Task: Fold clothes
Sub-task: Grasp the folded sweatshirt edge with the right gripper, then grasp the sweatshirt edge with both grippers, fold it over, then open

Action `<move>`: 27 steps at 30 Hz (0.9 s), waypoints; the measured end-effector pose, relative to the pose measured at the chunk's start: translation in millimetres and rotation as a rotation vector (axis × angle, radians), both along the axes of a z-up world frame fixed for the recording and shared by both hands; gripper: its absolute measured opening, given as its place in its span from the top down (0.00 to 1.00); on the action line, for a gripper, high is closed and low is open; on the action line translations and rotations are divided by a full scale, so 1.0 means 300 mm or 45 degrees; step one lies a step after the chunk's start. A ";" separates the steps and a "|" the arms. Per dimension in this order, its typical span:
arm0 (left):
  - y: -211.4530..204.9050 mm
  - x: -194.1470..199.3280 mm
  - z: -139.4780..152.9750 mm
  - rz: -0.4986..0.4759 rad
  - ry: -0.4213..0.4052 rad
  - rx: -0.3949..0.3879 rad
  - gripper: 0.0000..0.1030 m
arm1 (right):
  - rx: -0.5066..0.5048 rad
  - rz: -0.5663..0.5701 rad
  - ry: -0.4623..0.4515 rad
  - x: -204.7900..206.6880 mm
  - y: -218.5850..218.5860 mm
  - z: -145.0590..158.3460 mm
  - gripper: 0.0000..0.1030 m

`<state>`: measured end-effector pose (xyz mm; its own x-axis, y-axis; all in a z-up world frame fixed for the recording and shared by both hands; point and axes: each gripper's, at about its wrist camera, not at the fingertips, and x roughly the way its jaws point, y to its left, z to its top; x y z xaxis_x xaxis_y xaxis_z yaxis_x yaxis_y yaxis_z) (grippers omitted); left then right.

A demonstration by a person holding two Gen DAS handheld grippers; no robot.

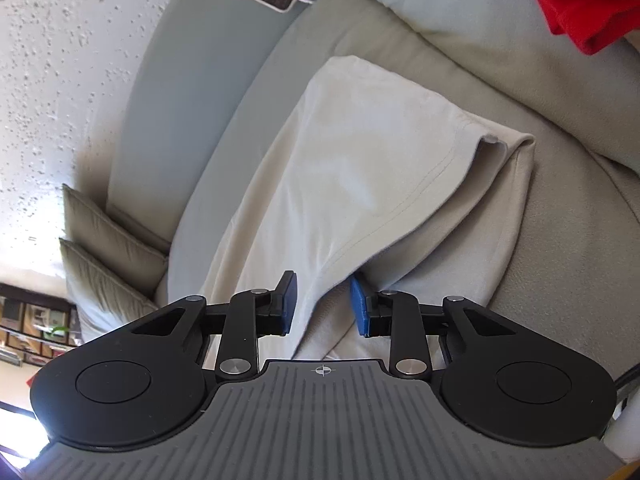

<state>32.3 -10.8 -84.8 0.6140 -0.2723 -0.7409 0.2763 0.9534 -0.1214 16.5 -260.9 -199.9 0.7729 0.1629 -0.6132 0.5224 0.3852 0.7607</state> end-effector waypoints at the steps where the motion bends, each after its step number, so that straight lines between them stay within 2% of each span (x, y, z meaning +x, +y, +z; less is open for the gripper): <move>1: 0.002 0.001 -0.004 0.005 0.009 -0.003 0.33 | 0.001 0.003 -0.003 -0.001 -0.001 0.010 0.69; 7: -0.002 -0.016 0.001 -0.015 0.009 -0.013 0.33 | 0.006 0.049 0.038 0.044 -0.008 0.006 0.69; 9: 0.000 -0.017 0.003 -0.011 0.007 -0.016 0.33 | -0.005 0.038 0.019 0.044 -0.006 0.001 0.75; 11: 0.003 -0.018 0.004 -0.008 0.007 -0.018 0.33 | -0.040 0.020 0.036 0.045 -0.003 0.000 0.95; 13: 0.008 -0.019 0.004 -0.002 0.007 -0.018 0.33 | -0.078 0.001 0.042 0.037 -0.001 0.003 0.99; 16: 0.014 -0.015 0.000 0.008 0.013 -0.022 0.33 | -0.113 -0.010 0.006 0.012 0.002 0.034 1.00; 20: 0.019 -0.009 0.000 0.016 0.012 -0.026 0.33 | -0.066 -0.011 -0.065 -0.033 -0.017 0.087 1.00; 23: 0.024 -0.002 -0.003 0.026 0.016 -0.028 0.33 | -0.082 -0.009 -0.022 -0.066 -0.028 0.097 1.00; 27: 0.030 0.003 -0.010 0.039 0.029 -0.024 0.33 | -0.194 -0.012 0.106 -0.089 -0.045 0.067 1.00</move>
